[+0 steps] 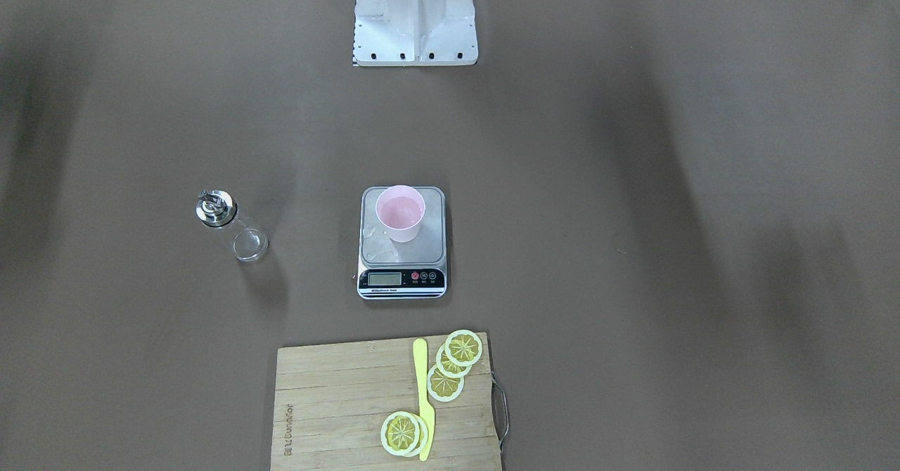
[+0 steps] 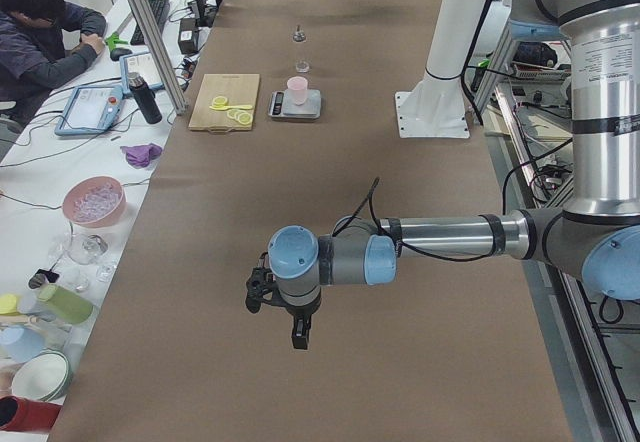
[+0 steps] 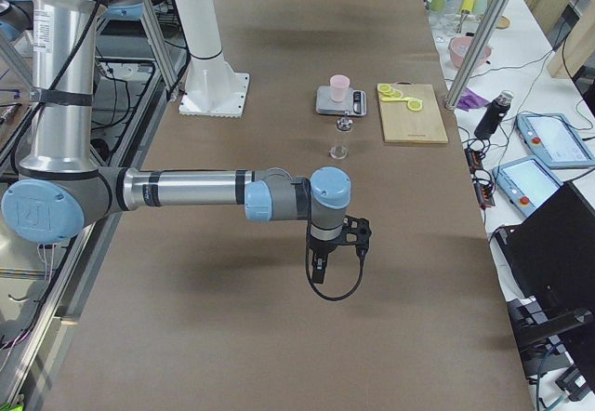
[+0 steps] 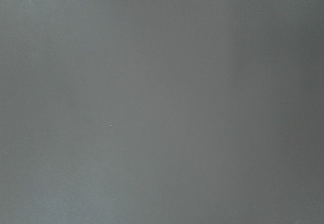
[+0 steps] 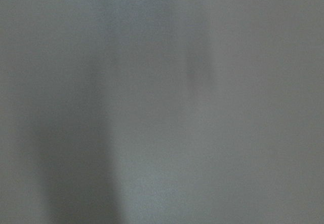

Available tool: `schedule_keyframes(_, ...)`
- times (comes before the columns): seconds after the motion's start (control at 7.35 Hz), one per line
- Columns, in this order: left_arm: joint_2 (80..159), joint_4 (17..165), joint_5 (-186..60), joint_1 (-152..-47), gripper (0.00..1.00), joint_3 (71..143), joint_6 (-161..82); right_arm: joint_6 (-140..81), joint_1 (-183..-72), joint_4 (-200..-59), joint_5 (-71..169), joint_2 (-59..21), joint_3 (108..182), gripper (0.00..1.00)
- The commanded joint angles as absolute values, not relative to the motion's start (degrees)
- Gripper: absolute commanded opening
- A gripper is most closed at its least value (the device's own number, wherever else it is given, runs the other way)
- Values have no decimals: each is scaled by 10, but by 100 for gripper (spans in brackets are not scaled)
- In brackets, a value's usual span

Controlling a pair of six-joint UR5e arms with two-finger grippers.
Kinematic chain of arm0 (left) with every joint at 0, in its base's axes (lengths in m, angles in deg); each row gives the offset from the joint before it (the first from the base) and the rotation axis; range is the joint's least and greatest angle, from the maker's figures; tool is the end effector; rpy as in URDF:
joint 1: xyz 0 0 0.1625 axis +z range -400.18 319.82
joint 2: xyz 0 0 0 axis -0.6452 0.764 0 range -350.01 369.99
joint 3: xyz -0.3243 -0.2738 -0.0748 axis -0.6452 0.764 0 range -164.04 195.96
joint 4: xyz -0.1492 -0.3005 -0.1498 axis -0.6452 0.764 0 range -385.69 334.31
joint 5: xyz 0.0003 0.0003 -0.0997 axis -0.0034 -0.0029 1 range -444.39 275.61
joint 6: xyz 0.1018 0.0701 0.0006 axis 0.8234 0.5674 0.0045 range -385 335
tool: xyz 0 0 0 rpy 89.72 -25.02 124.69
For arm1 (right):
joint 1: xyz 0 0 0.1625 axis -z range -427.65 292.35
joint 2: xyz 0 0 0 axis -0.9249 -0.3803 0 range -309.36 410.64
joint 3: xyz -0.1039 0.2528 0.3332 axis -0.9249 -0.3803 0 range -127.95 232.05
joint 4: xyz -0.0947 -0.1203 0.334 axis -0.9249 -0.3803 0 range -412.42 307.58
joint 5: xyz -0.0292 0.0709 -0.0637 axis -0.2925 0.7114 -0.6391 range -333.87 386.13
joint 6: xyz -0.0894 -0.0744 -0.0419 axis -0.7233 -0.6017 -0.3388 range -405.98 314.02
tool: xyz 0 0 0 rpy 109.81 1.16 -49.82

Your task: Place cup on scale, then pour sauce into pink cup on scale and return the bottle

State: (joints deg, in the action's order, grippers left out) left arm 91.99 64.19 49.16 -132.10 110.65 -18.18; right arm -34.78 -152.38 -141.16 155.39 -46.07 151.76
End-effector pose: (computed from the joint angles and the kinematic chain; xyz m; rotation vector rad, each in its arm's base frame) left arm -0.0607 -0.3741 0.7044 0.0011 0.7621 0.0586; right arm 0.0183 -0.4014 0.6607 -0.0275 -0.6881 0.0740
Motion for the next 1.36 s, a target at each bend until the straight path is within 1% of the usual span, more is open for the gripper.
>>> schedule_keyframes(0.0, 922, 641, 489, -1320, 98, 1105, -181, -346, -1524, -1412, 1555, -467, 1522, 100)
schedule_keyframes(1.22, 926, 645, 492, -1321, 98, 1116, -181, -346, -1523, -1411, 1563, -477, 1530, 100)
